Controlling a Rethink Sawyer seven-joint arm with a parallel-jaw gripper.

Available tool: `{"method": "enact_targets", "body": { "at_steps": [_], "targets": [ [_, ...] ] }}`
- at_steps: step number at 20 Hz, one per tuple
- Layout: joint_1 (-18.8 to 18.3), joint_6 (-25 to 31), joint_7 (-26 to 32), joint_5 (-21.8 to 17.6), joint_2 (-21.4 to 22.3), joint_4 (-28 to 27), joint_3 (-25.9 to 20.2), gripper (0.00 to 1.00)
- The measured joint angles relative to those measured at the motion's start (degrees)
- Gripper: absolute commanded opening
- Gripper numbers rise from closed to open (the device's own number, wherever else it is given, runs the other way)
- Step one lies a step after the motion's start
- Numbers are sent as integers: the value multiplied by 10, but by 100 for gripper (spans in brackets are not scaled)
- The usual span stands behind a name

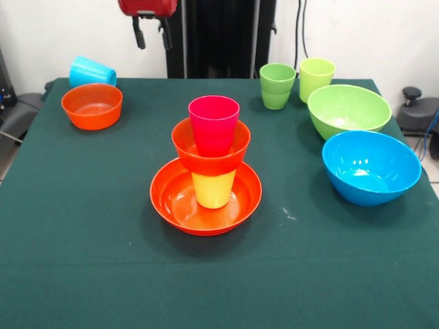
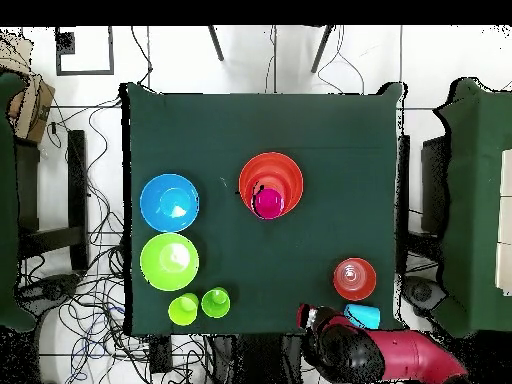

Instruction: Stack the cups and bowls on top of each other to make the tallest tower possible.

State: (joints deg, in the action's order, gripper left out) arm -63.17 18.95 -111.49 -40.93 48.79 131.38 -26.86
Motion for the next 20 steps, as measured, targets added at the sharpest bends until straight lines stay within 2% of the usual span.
{"method": "enact_targets", "body": {
  "at_steps": [8, 11, 15, 20],
  "targets": [
    [-5, 16, 0, -57, -62, -44, -38, 100],
    [-7, 25, 0, -64, -80, -58, -53, 100],
    [-5, 27, 0, -72, -65, -60, -67, 100],
    [-5, 27, 0, -74, -27, -60, -76, 100]
  ]
}}
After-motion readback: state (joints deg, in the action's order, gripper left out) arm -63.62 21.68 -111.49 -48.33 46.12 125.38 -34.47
